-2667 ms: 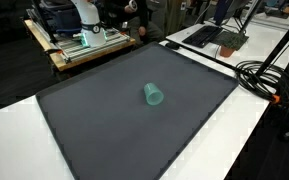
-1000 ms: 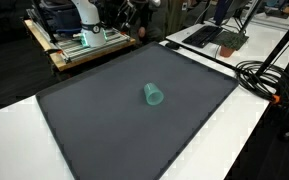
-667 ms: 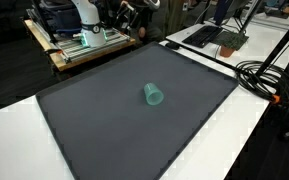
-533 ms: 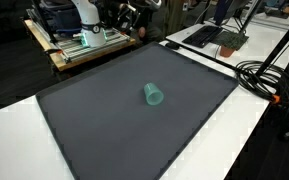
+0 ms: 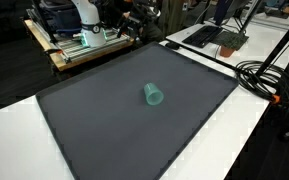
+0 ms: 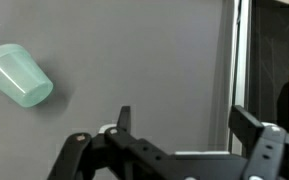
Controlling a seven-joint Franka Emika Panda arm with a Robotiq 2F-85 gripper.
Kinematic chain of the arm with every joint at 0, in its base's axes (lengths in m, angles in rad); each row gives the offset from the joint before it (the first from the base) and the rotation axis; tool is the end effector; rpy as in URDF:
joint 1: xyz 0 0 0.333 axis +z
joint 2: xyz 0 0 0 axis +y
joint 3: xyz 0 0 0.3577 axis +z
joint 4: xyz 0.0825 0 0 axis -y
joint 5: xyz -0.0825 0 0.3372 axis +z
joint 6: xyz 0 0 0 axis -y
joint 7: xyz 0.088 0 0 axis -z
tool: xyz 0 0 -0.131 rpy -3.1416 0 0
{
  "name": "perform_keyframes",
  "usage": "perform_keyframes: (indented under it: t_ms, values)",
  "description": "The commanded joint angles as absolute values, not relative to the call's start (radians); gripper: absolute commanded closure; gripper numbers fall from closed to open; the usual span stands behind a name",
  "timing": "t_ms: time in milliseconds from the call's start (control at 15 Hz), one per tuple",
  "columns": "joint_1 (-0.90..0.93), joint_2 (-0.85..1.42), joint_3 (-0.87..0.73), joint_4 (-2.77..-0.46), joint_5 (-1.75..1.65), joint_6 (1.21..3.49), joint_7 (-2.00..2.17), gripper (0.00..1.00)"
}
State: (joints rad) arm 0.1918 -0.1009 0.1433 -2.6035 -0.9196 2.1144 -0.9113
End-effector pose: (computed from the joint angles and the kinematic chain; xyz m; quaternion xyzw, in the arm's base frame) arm 0.3634 0.0702 0.3372 0.5387 0.7530 -0.2634 0.2708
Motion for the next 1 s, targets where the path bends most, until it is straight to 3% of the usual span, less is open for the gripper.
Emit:
perform_keyframes:
  t_ms: [0, 267, 600, 933]
  values:
    - [0.171, 0.010, 0.143, -2.569, -1.097, 2.089, -0.940, 0.00]
    - [0.165, 0.065, 0.146, -2.554, -1.349, 2.080, -0.893, 0.00]
    - [0.160, 0.064, 0.151, -2.557, -1.317, 2.095, -0.900, 0.00]
    - [0.143, 0.014, 0.137, -2.641, -1.553, 2.398, -0.789, 0.00]
